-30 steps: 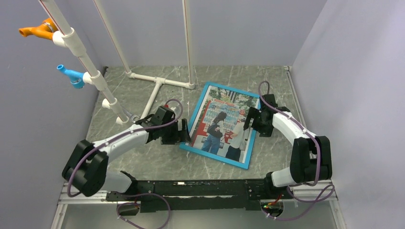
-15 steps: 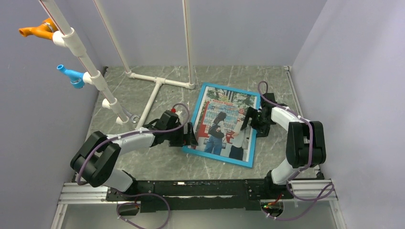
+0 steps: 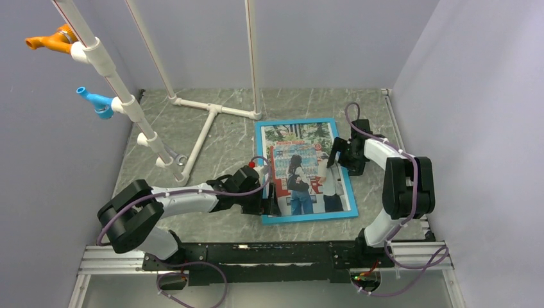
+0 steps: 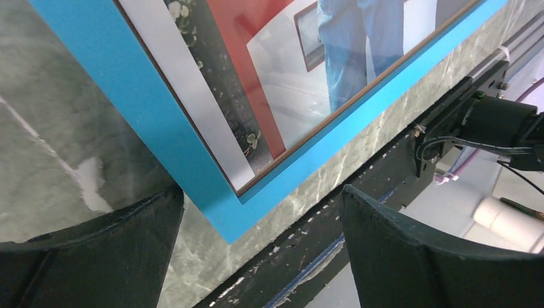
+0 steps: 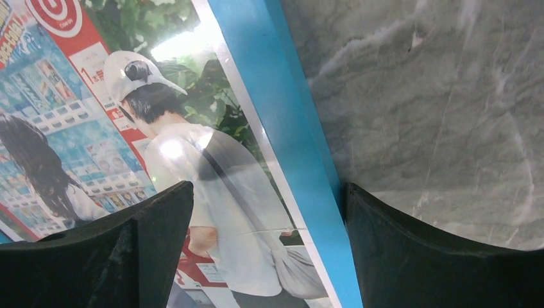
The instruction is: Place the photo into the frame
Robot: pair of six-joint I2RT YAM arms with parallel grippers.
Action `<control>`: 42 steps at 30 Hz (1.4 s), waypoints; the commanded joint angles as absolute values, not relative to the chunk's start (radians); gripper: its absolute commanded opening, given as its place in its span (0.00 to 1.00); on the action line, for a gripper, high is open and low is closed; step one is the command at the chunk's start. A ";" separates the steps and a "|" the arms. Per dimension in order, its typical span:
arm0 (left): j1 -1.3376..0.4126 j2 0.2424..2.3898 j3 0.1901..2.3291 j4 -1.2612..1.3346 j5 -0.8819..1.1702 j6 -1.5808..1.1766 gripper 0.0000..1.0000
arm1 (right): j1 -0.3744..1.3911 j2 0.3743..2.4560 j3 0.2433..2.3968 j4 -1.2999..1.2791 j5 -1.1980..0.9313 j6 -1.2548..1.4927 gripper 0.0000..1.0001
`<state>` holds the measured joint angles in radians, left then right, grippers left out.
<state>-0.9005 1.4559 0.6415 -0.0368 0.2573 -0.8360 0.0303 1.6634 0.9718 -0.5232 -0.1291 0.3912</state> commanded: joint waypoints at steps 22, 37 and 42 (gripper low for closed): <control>-0.764 1.259 0.674 -0.288 0.173 -0.749 0.99 | 0.056 1.509 0.853 -0.565 -0.278 0.462 0.88; -0.640 0.908 0.524 -0.125 0.183 -0.679 0.99 | 0.055 1.195 0.861 -0.534 -0.191 0.487 0.98; -0.619 0.713 0.468 -0.147 0.033 -0.638 0.99 | 0.052 1.071 0.809 -0.485 -0.153 0.485 1.00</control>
<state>-0.6334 0.8272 0.4919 -0.1894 0.1535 -0.6922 0.0513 1.1488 0.8455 -0.5434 -0.2043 0.4747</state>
